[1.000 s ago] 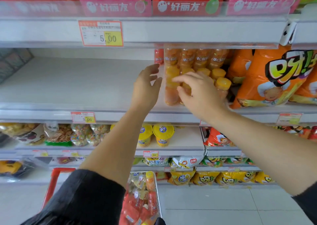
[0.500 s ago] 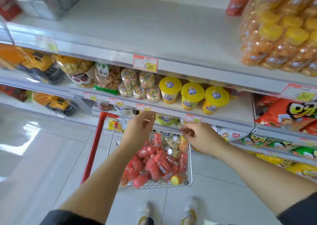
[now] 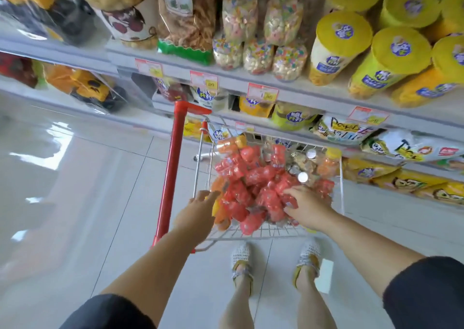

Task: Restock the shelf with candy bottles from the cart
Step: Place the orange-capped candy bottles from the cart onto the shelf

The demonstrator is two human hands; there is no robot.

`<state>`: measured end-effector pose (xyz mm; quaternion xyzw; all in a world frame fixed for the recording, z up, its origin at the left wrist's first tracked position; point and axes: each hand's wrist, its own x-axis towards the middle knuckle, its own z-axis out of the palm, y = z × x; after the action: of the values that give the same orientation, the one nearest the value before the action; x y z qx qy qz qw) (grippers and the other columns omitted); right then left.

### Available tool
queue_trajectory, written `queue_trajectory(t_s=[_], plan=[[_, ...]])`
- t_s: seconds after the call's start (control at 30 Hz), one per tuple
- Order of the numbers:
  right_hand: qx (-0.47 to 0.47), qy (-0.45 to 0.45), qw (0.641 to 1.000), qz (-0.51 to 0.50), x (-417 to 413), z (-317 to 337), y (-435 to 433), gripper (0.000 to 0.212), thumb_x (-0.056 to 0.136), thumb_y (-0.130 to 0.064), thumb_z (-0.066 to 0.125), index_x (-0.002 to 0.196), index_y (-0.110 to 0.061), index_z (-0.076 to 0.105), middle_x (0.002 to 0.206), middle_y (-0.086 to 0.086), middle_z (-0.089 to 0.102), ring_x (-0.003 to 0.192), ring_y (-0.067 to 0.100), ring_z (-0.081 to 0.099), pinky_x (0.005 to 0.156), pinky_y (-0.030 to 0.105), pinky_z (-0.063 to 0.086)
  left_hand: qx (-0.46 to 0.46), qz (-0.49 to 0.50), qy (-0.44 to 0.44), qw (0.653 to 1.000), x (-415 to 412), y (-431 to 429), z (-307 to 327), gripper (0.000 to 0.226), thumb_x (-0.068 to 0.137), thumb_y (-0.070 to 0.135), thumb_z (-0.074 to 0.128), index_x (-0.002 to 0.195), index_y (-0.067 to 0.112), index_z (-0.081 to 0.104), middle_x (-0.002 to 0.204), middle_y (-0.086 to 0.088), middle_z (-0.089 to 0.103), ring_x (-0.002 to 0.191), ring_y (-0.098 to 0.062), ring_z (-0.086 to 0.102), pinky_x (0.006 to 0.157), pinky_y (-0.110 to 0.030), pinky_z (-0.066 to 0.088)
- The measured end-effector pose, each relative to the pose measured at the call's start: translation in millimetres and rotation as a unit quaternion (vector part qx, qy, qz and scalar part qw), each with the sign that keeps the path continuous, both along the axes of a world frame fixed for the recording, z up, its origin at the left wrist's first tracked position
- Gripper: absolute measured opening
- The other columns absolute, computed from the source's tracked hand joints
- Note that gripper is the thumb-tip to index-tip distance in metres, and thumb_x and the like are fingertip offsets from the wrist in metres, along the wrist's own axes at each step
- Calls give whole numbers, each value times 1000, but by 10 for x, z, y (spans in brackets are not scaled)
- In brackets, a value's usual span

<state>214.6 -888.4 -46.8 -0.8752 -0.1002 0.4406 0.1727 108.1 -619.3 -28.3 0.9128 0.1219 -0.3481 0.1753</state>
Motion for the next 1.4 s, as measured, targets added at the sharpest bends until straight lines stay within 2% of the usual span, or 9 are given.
queue_trajectory(t_s=[0.1,0.23,0.43,0.6,0.7,0.83,1.0,1.13,1.4], plan=[[-39,18,999,28,-42,-198,9,61,92,-34,64,148,-26,42,159,4,28,138,27,40,111,37,36,54,-75,-1,996,4,-61,-200,90,92,6,56,155,39,1,158,-1,20,133,-29,39,91,-44,53],[-41,12,999,27,-54,-278,-9,61,93,-35,62,149,-26,41,158,-1,27,137,24,40,109,36,36,128,-101,18,986,140,-141,-378,104,91,16,65,152,42,-16,159,-8,15,125,-31,46,82,-39,51],[-13,7,1000,10,-67,-245,-9,51,94,-33,61,143,-26,48,157,-2,28,135,20,42,107,35,37,128,-87,6,988,162,-156,-501,94,91,10,64,153,44,2,147,-13,26,110,-29,53,78,-38,53],[35,-102,994,-2,-137,-122,204,33,96,-27,56,129,-26,59,134,-12,49,80,2,52,71,21,41,65,-27,-64,996,99,-140,-420,72,93,6,52,146,48,26,138,-5,41,114,-29,53,79,-42,58],[88,-98,991,16,-258,-106,486,25,95,-26,58,120,-27,65,120,-12,60,91,7,57,76,25,47,-1,71,-133,988,125,-92,-201,40,95,19,54,133,32,53,123,-1,58,108,-24,56,81,-40,55],[137,19,989,53,-498,-283,904,29,95,-23,57,122,-26,65,122,-7,63,107,13,60,93,36,50,-51,193,-204,958,158,61,192,37,89,25,66,125,26,57,107,5,62,87,-17,61,73,-32,52],[145,33,979,140,-759,-692,1322,33,92,-14,56,119,-28,68,140,6,43,121,26,50,102,35,43,-81,262,-277,921,108,261,445,32,87,28,67,118,29,60,96,8,64,83,-11,61,71,-26,49],[103,41,978,177,-786,-769,1398,43,96,-16,51,134,-35,59,158,9,21,141,33,24,117,39,25,-75,267,-272,922,21,322,510,32,87,35,63,119,33,59,92,9,66,83,-8,61,70,-22,48],[183,3,982,53,-574,181,945,47,91,-12,49,125,-41,64,138,-8,40,128,16,40,106,31,37,-121,303,-266,907,3,168,1009,28,94,37,59,121,35,58,90,15,64,80,8,59,60,-1,41]])
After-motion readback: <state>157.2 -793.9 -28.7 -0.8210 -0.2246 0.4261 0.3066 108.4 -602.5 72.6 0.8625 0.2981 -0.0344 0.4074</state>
